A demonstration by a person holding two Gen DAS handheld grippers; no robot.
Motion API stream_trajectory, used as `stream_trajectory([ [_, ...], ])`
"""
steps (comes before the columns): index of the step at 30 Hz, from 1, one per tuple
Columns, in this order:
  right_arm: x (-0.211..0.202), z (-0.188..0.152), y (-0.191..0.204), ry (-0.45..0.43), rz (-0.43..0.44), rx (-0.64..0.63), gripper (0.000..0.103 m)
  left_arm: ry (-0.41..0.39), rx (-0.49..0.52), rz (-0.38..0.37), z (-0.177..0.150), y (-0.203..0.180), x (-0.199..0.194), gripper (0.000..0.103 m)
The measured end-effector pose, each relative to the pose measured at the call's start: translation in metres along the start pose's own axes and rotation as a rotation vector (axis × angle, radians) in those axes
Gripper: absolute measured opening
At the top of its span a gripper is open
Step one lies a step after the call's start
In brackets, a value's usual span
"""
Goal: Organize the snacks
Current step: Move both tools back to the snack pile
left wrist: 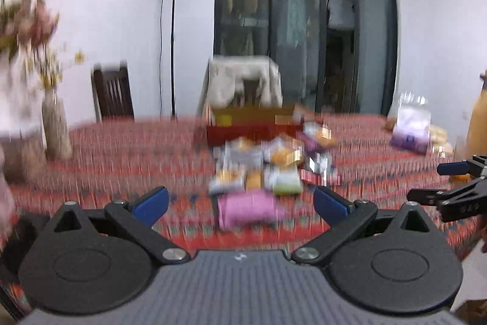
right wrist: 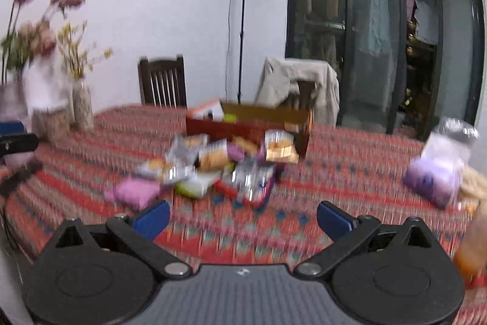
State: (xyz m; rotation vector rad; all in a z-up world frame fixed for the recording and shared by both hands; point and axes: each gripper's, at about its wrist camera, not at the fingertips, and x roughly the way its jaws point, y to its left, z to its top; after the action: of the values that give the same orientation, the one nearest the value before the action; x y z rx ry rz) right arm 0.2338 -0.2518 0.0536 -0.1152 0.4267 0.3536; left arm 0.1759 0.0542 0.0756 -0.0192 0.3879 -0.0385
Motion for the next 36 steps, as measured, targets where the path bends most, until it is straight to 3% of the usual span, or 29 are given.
stream_trajectory([
  [4, 0.013, -0.025, 0.021, 0.036, -0.067, -0.063, 0.103, 0.033, 0.008, 0.008, -0.008, 0.004, 0.007, 0.103],
  [7, 0.015, -0.025, 0.026, 0.03, -0.044, -0.074, 0.103, 0.024, 0.014, 0.015, -0.009, 0.006, 0.011, 0.103],
  [17, 0.032, -0.016, 0.008, -0.054, -0.029, 0.113, 0.103, 0.089, -0.014, 0.017, -0.013, 0.019, 0.049, 0.103],
  [22, 0.058, -0.017, 0.002, -0.067, 0.046, 0.155, 0.103, 0.134, -0.044, 0.019, -0.009, 0.029, 0.082, 0.103],
  [28, 0.101, 0.008, 0.022, -0.049, 0.192, 0.048, 0.102, 0.16, -0.071, 0.043, -0.003, 0.043, 0.118, 0.103],
  [33, 0.163, 0.039, 0.062, -0.032, 0.252, -0.19, 0.084, 0.171, -0.056, 0.07, 0.003, 0.056, 0.138, 0.103],
  [36, 0.203, 0.053, 0.084, 0.047, 0.342, -0.279, 0.073, 0.187, -0.059, 0.088, 0.006, 0.063, 0.148, 0.103],
])
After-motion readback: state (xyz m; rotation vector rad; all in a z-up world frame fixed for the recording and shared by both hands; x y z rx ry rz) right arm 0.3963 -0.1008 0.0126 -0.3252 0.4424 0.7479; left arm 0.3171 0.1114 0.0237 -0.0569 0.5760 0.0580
